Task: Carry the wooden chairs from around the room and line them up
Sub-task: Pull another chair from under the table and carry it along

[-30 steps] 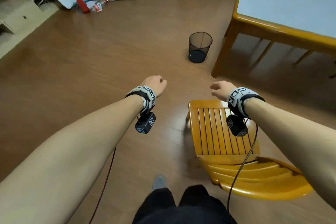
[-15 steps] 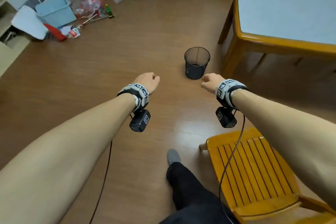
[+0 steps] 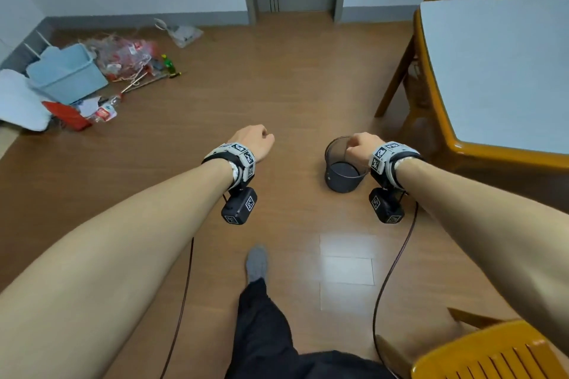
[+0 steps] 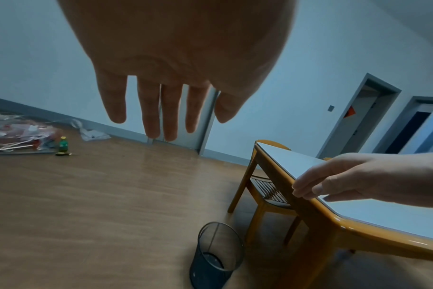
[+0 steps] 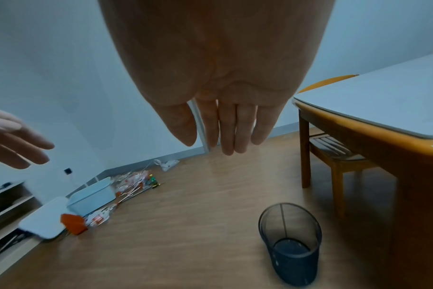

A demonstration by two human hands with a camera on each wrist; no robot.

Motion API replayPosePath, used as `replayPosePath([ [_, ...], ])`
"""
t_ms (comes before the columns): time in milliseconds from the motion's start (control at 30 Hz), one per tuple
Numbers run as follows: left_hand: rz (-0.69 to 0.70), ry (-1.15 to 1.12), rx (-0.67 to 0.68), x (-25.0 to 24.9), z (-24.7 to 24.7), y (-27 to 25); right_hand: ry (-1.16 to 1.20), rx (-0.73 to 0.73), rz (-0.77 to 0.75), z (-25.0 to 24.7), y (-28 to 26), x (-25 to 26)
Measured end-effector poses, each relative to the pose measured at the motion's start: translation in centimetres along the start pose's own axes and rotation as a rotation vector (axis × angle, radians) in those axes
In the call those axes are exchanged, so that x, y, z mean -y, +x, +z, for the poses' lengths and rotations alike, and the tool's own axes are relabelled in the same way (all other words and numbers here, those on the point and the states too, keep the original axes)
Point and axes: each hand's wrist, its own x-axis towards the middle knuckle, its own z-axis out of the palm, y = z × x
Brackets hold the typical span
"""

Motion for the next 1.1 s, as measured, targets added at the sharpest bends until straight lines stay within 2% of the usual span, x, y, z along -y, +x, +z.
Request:
replayPosePath([
  [233, 0.185, 0.016, 0.048, -0.4, -5.6, 21.8, 0.083, -0.124, 0.186, -7.3, 14.7, 3.7],
  [467, 0.323, 0.082, 0.108, -5.8, -9.9, 39.5, 0.127, -0.147, 0.299, -14.7, 27.1, 4.4],
  [800, 0.411, 0.154, 0.133, -19.7, -13.2, 68.4, 0.264, -0.208, 0.409, -28.6, 52.0, -3.0],
  [933, 0.440, 0.164, 0.131, -25.7, -15.1, 78.4, 0.281, -0.223, 0.473, -34.5, 59.7, -6.7],
  [1100, 0.516, 0.185, 0.168, -33.4, -15.2, 90.6, 0.320, -0.246, 0.549, -40.6, 68.5, -11.2],
])
